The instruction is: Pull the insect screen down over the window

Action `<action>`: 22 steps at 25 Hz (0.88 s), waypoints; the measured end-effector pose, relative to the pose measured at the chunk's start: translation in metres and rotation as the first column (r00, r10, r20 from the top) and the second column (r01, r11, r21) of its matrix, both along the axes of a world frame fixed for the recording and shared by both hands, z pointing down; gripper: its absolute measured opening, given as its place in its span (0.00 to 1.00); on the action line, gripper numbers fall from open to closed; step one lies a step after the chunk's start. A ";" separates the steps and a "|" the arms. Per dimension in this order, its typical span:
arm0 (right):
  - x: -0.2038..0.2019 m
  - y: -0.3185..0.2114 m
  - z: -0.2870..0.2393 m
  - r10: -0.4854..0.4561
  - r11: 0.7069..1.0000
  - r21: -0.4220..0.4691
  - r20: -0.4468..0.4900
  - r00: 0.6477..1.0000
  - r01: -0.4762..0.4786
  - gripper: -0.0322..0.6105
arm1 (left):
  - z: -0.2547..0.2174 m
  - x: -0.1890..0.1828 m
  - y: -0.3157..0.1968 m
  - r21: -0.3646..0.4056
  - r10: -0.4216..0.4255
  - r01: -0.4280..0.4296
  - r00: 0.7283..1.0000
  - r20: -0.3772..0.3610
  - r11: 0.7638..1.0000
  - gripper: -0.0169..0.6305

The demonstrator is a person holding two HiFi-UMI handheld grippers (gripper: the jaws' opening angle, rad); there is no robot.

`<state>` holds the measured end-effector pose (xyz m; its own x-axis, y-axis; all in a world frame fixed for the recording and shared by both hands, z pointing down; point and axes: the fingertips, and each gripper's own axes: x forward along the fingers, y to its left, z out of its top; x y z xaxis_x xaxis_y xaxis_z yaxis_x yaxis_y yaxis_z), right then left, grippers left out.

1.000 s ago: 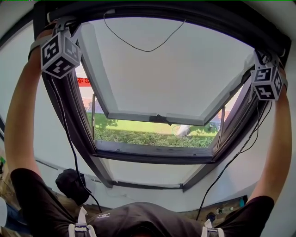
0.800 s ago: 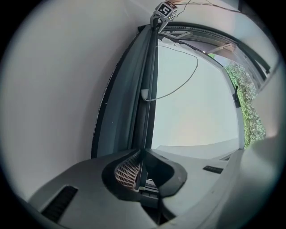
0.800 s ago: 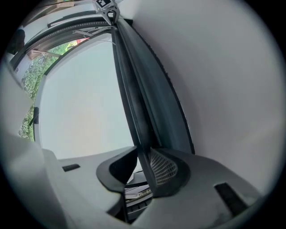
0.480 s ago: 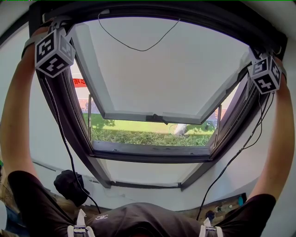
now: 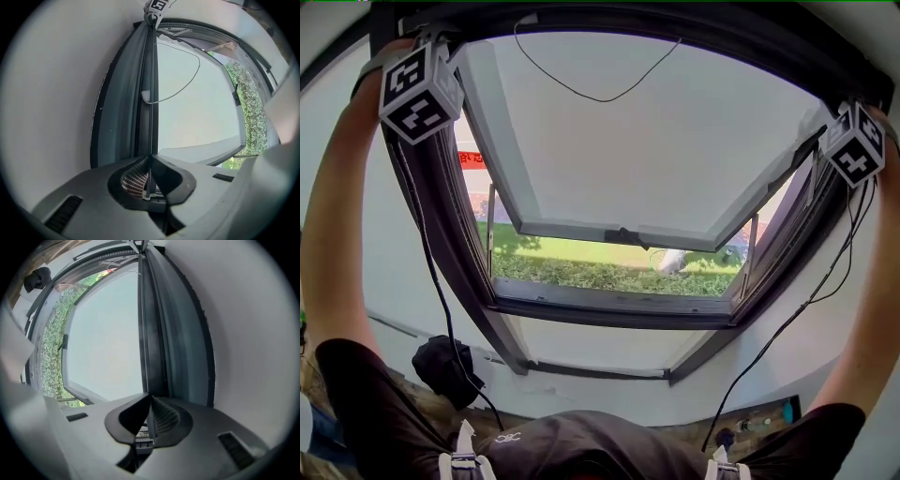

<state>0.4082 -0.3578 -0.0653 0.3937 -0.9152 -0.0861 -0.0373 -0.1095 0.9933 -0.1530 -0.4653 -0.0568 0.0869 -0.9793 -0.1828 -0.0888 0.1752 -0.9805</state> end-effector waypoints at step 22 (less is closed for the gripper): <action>-0.002 -0.006 0.107 0.005 0.970 -0.242 0.075 0.997 0.013 0.09 | 0.112 0.001 0.002 -0.262 0.037 -0.019 0.997 0.063 0.965 0.08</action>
<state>0.4066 -0.3640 0.0413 0.3870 -0.9067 0.1679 -0.1125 0.1343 0.9845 -0.1522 -0.4636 0.0552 0.1180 -0.9893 0.0859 -0.0228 -0.0892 -0.9958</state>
